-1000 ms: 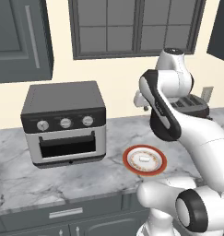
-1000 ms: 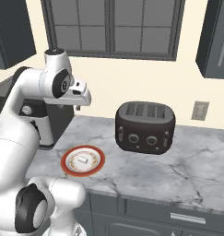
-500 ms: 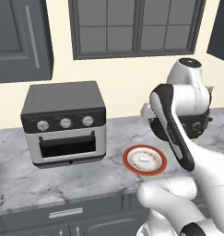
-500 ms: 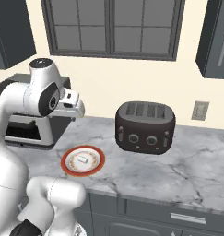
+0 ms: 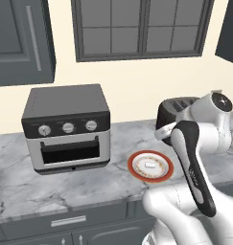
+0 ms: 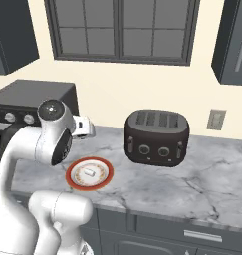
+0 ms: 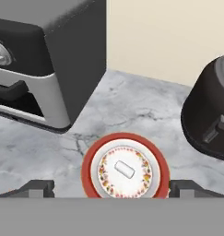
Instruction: Pick up the marshmallow and place it in the cup of hot chocolate on the dining counter.
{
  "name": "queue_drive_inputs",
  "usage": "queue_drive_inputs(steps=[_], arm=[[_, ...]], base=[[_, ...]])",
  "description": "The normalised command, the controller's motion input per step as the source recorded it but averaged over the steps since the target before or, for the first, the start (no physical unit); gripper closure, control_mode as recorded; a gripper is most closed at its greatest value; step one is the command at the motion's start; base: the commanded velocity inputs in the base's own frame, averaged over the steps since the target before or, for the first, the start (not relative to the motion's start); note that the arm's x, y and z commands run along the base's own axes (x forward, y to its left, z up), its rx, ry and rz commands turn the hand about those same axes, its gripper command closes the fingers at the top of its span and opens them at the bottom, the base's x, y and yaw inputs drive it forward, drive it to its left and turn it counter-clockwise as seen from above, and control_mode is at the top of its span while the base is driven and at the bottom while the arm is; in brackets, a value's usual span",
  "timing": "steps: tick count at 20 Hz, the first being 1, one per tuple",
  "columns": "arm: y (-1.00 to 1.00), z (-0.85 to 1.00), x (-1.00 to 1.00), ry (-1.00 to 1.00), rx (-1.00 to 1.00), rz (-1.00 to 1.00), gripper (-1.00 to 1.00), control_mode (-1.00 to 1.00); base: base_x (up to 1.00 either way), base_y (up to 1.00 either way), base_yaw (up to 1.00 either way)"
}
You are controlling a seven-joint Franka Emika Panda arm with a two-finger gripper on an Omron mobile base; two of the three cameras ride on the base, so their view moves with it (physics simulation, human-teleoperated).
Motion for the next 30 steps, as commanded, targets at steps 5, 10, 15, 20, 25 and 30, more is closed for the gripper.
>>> queue_drive_inputs(steps=[5, 10, 15, 20, 25, 30], arm=[[-0.54, -0.21, 0.18, 0.00, 0.12, 0.35, -1.00, -1.00], [-0.57, -0.28, 0.05, 0.00, 0.09, 0.35, -1.00, -1.00], [-0.47, -0.38, 0.00, -0.02, 0.00, 0.29, -1.00, -1.00], [-0.19, -0.42, 0.00, -0.07, -0.02, 0.30, -1.00, -1.00], [-0.02, -0.36, 0.00, -0.01, -0.05, 0.22, -1.00, -1.00], [0.07, -0.18, 0.07, 0.00, 0.00, 0.05, -1.00, -1.00]], base=[[0.00, 0.00, 0.00], [0.00, 0.00, 0.00], [0.00, 0.00, 0.00], [0.00, 0.00, 0.00], [0.00, 0.00, 0.00], [0.00, 0.00, 0.00]])
